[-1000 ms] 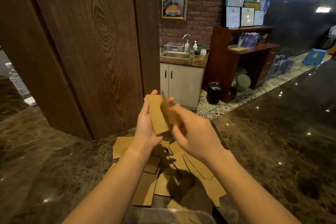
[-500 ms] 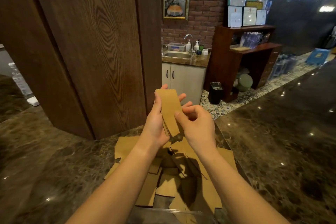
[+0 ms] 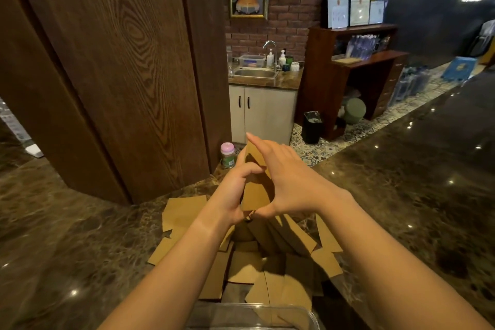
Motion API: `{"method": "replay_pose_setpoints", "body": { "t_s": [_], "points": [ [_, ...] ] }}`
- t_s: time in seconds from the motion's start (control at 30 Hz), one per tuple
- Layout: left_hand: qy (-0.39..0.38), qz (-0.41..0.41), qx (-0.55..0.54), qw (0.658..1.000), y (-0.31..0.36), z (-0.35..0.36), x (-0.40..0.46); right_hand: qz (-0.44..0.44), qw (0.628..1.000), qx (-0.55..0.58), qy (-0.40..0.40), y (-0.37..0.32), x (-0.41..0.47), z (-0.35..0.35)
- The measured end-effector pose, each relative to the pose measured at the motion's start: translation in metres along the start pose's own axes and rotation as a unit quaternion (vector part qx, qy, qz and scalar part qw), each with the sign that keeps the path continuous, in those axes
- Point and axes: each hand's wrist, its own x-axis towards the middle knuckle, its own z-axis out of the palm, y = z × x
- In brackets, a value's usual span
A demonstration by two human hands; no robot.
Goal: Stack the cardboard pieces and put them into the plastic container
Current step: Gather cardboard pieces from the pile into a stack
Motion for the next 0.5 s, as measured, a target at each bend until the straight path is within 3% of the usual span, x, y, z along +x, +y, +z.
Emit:
{"method": "replay_pose_setpoints", "body": {
  "t_s": [0.23,0.4,0.5],
  "points": [
    [0.014,-0.036,-0.037,0.999,-0.002,0.003,0.004,0.003,0.999,0.027,0.019,-0.002,-0.009,0.009],
    [0.079,-0.044,-0.141,0.986,-0.004,-0.002,0.009,0.167,0.952,0.184,0.178,-0.012,-0.004,0.019],
    [0.107,-0.032,-0.144,0.983,-0.003,-0.003,0.008,0.266,0.912,0.227,0.215,-0.007,-0.001,0.023]
  ]
}}
